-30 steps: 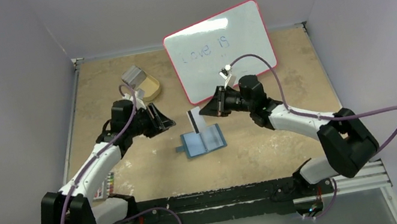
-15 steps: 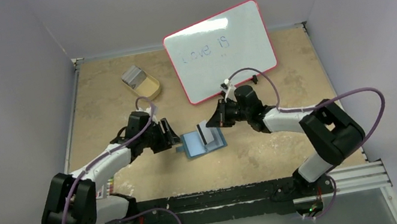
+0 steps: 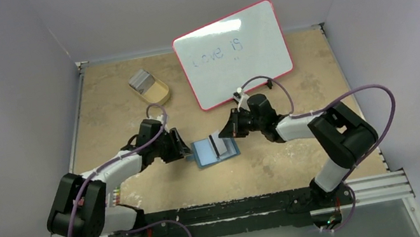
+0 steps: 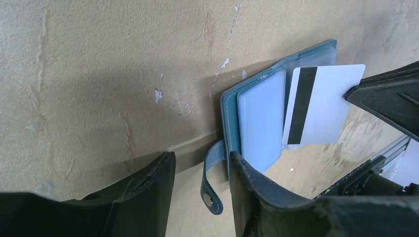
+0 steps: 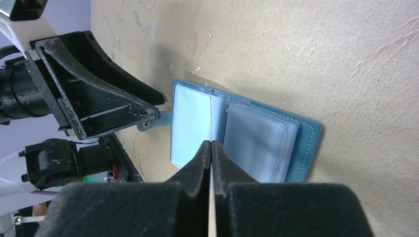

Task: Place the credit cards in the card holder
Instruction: Insert the credit card into the card holder.

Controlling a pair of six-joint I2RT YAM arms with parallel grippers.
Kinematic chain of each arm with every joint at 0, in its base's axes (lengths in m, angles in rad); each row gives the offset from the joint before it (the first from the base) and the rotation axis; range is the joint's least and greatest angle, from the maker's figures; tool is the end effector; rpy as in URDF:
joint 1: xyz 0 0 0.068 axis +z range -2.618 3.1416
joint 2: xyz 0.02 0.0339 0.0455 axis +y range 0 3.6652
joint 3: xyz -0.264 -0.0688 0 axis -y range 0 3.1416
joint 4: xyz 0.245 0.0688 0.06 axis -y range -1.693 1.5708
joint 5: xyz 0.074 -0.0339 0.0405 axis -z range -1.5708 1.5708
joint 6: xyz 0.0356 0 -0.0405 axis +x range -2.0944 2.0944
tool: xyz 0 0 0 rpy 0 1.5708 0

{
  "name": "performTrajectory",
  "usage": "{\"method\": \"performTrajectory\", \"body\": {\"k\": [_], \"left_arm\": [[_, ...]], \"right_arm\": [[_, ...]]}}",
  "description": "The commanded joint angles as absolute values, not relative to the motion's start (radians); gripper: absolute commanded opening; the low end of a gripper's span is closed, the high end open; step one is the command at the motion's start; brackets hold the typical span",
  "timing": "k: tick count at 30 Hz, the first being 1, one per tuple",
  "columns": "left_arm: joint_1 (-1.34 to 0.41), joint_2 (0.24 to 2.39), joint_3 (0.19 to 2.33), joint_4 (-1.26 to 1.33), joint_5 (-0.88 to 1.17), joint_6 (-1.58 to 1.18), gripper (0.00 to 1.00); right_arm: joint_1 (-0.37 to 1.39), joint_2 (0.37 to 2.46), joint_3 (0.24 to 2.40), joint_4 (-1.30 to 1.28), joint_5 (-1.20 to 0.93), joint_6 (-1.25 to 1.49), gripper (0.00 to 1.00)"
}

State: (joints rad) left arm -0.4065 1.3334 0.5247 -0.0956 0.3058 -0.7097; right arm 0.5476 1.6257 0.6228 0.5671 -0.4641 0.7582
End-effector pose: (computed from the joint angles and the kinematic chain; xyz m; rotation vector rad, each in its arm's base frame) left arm 0.2136 -0.1036 0.1494 -0.2569 2.6046 -0.8207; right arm 0.2588 0.1765 0.1582 -0.0975 2.2033 1.2539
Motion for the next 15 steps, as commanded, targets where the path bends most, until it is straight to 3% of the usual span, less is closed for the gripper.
{"method": "performTrajectory", "body": {"k": [1,10,15], "left_arm": [[-0.413,1.345,0.511,-0.030,0.311,-0.708,0.38],[-0.413,1.368,0.504,-0.011,0.322,-0.711,0.05],[-0.413,1.364,0.495,0.003,0.319,-0.721,0.00]], "right_arm": [[0.546,1.626,0.603,0.630,-0.489,0.746,0.00],[0.547,1.652,0.586,0.667,-0.489,0.757,0.00],[0.546,1.660,0.579,0.679,-0.477,0.766,0.00]]}}
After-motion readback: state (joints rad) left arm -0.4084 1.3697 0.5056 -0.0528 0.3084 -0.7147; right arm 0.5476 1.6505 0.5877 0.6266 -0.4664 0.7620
